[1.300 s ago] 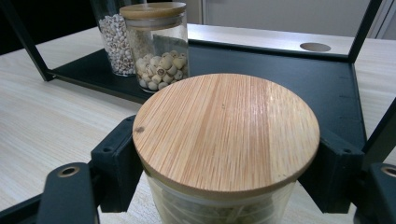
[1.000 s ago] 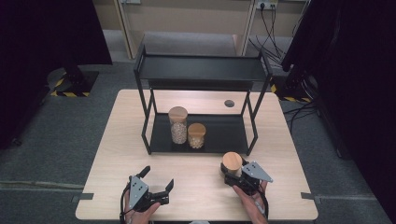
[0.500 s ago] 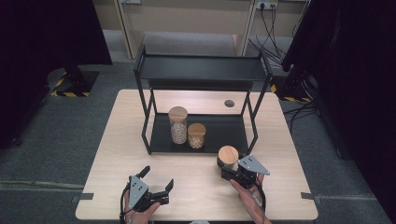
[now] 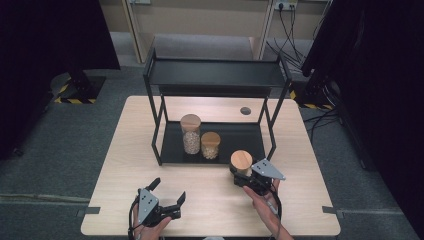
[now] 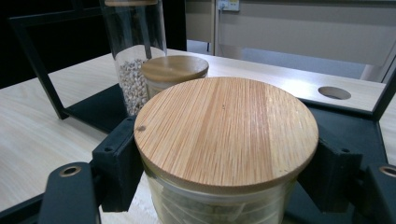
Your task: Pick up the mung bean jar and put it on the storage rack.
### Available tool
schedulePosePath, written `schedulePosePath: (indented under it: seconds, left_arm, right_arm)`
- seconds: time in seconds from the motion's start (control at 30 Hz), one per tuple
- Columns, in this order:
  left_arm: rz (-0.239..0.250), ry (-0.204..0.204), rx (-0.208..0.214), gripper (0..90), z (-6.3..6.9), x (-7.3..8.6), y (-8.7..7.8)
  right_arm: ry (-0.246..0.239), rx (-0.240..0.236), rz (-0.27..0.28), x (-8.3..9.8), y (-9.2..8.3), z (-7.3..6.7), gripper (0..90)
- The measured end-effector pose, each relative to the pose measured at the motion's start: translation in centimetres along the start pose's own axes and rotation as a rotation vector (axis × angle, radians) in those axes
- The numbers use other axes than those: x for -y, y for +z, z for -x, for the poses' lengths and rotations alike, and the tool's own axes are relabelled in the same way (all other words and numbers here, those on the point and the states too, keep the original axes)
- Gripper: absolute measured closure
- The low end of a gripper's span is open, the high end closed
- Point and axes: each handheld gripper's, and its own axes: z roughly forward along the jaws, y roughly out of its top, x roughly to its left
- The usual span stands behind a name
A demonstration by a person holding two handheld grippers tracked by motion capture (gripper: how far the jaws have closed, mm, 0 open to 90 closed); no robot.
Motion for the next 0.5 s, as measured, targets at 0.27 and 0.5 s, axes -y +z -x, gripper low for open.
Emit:
schedulePosePath:
  seconds: [0.27,0.5]
  left_arm:
    - [0.000,-0.001,-0.001,0.6,0.0,0.0,0.0]
    - [0.002,-0.002,0.000,0.6,-0.1,0.0,0.0]
  right_arm:
    - [-0.002,-0.001,-0.005,-1.2,1.8,-0.1,25.4]
    - [-0.010,0.034,-0.021,-2.0,4.2,-0.3,25.4]
